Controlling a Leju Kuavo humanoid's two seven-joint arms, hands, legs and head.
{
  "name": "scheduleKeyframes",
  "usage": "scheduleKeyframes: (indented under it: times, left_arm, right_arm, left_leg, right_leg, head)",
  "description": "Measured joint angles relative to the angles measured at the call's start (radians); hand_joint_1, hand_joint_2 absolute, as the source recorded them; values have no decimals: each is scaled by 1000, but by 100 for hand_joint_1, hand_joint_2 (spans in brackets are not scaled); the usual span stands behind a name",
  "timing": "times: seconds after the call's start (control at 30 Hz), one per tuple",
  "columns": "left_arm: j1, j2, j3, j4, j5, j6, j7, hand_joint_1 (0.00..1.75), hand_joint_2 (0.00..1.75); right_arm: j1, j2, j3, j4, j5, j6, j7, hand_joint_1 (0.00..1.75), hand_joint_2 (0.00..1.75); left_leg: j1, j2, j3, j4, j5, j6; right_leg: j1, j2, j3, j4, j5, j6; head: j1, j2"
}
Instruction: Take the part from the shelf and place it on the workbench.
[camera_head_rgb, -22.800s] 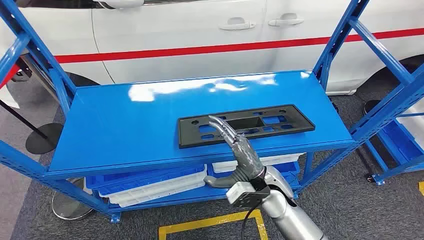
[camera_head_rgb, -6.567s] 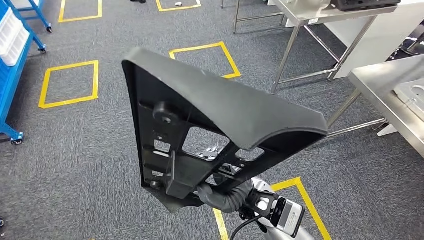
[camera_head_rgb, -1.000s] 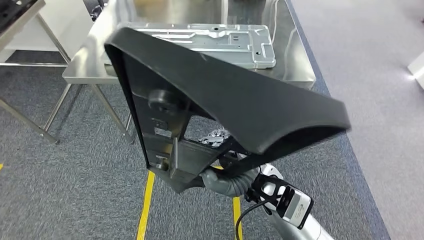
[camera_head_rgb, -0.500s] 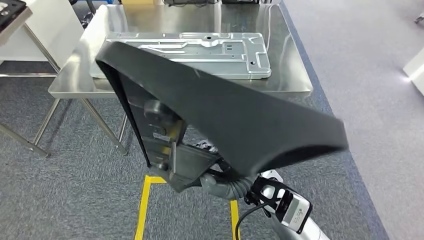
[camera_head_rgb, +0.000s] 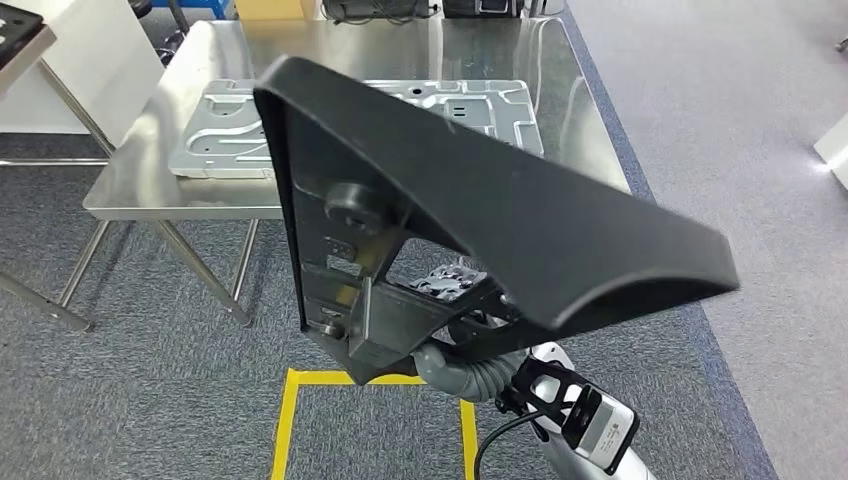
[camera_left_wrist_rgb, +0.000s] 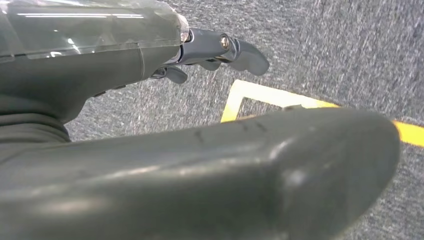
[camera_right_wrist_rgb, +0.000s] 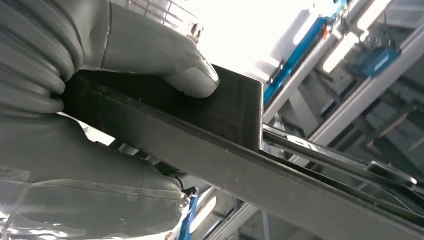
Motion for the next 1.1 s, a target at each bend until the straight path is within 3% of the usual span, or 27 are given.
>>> scheduleKeyframes:
  times: [0.07,0.1,0.13,0.2,0.23,0.27,0.3,0.37,0.4,0.43,0.53,0.6,0.7,0.77,0.8,0.87,0.93,1.03,1.1]
  left_arm:
    - [-2,0,0,0,0,0,-2,0,0]
    - [-3,0,0,0,0,-1,-4,0,0]
    - [-2,0,0,0,0,-1,-6,0,0]
    - [3,0,0,0,0,-2,-9,0,0]
    - [6,0,0,0,0,-2,-10,0,0]
    - [9,0,0,0,0,-3,-10,0,0]
    - [10,0,0,0,0,-3,-11,0,0]
    - [11,1,0,0,0,-3,-12,0,0]
    - [11,2,0,0,0,-3,-13,0,0]
    - [10,3,0,0,0,-3,-14,0,0]
    - [8,4,0,0,0,-3,-16,0,0]
    - [7,4,0,0,0,-3,-18,0,0]
    - [8,4,0,0,0,-5,-23,0,0]
    - [11,4,0,0,0,-7,-27,0,0]
    - [12,4,0,0,0,-9,-30,0,0]
    - [13,3,0,0,0,-14,-35,0,0]
    - [12,2,0,0,0,-19,-43,0,0]
    - [11,2,0,0,0,-25,-51,0,0]
    - [5,0,0,0,0,-27,-53,0,0]
  right_arm:
    - [0,0,-1,-5,-3,0,0,173,175]
    - [-1,0,-1,-7,-5,0,0,173,175]
    - [0,0,-1,-8,-6,1,0,173,175]
    - [3,-1,-1,-8,-7,1,0,173,175]
    - [6,-2,-1,-8,-7,1,0,173,175]
    - [8,-3,-1,-8,-7,0,0,173,175]
    - [9,-4,-1,-8,-8,0,0,173,175]
    - [9,-5,-1,-8,-12,-2,0,173,175]
    - [8,-5,-1,-8,-14,-3,0,173,175]
    - [8,-6,-1,-8,-17,-4,0,173,175]
    - [7,-8,-1,-11,-22,-7,0,173,175]
    - [6,-9,-1,-14,-24,-11,0,173,175]
    - [9,-16,-2,-17,-18,-34,0,173,175]
    - [10,-24,-3,-16,-7,-58,0,173,175]
    - [9,-29,-4,-16,0,-75,0,173,175]
    - [1,-39,-10,-16,12,-113,0,173,175]
    - [-16,-53,-18,-15,23,-162,0,173,175]
    - [-67,-70,-37,-6,51,-228,0,173,175]
    - [-137,-71,-61,30,82,-241,1,173,175]
  left_leg:
    - [3,3,4,15,-13,-9]
    - [4,3,-10,49,-26,-12]
    - [5,3,-41,108,-46,-13]
    - [5,3,-134,252,-86,-15]
    - [5,3,-174,298,-87,-16]
    - [5,3,-197,307,-65,-15]
    - [4,3,-198,273,-21,-12]
    - [0,2,-162,142,78,-1]
    - [-3,2,-139,86,104,5]
    - [-7,3,-124,53,111,10]
    - [-10,2,-100,29,91,26]
    - [-6,0,-79,16,82,37]
    - [-3,-1,-50,8,63,43]
    - [-2,-2,-28,8,44,41]
    - [0,-3,-14,8,34,39]
    - [2,-4,13,6,12,32]
    - [2,-5,34,3,-8,21]
    - [0,-2,56,10,-10,-1]
    - [2,-1,42,55,-11,-11]
  right_leg:
    - [-2,3,15,-9,-9,-15]
    - [-4,3,26,-13,-14,-22]
    - [-3,2,37,-15,-20,-29]
    - [2,1,57,-16,-38,-36]
    - [4,3,69,-16,-48,-38]
    - [6,4,83,-16,-59,-38]
    - [8,6,100,-16,-70,-37]
    - [11,8,134,-17,-96,-34]
    - [12,10,147,-18,-107,-29]
    - [13,10,157,-20,-116,-24]
    - [11,9,167,-5,-115,-4]
    - [9,6,138,56,-112,8]
    - [1,4,14,220,-167,25]
    - [-4,3,-52,262,-187,30]
    - [-6,2,-62,235,-166,32]
    - [-8,-1,-45,115,-65,32]
    - [-3,-8,-21,25,1,20]
    - [1,-4,-2,-3,5,-10]
    - [-3,1,19,-10,6,-26]
  head:
    - [0,0]
    - [0,0]
    - [0,0]
    - [0,0]
    - [0,0]
    - [0,0]
    - [0,0]
    - [0,0]
    - [0,0]
    - [0,0]
    - [0,0]
    - [0,0]
    - [0,0]
    - [0,0]
    - [0,0]
    - [0,0]
    - [0,0]
    - [0,0]
    - [0,0]
